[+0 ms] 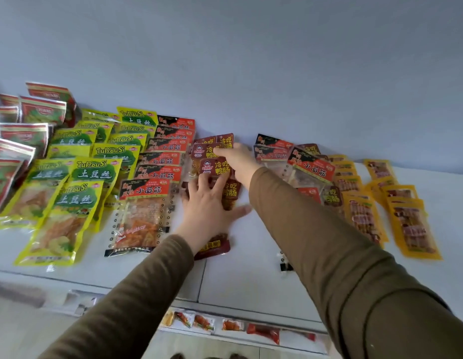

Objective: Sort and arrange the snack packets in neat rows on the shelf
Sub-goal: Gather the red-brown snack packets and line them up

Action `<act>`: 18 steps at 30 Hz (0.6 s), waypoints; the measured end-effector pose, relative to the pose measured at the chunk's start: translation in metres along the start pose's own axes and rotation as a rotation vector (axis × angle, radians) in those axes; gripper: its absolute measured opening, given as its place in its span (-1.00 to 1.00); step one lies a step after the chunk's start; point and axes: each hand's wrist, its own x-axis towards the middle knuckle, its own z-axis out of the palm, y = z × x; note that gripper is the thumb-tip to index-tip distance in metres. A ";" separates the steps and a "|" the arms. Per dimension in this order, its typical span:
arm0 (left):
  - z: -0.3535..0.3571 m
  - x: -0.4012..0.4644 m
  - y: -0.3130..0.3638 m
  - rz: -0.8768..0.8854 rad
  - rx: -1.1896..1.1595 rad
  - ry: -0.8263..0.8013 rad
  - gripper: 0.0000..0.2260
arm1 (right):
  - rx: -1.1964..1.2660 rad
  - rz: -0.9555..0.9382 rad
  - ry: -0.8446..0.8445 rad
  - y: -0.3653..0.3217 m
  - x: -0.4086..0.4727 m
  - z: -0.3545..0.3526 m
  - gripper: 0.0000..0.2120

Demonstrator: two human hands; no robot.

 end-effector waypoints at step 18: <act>0.003 -0.003 -0.013 -0.068 -0.012 -0.006 -0.36 | 0.130 0.006 0.038 0.005 0.014 0.012 -0.71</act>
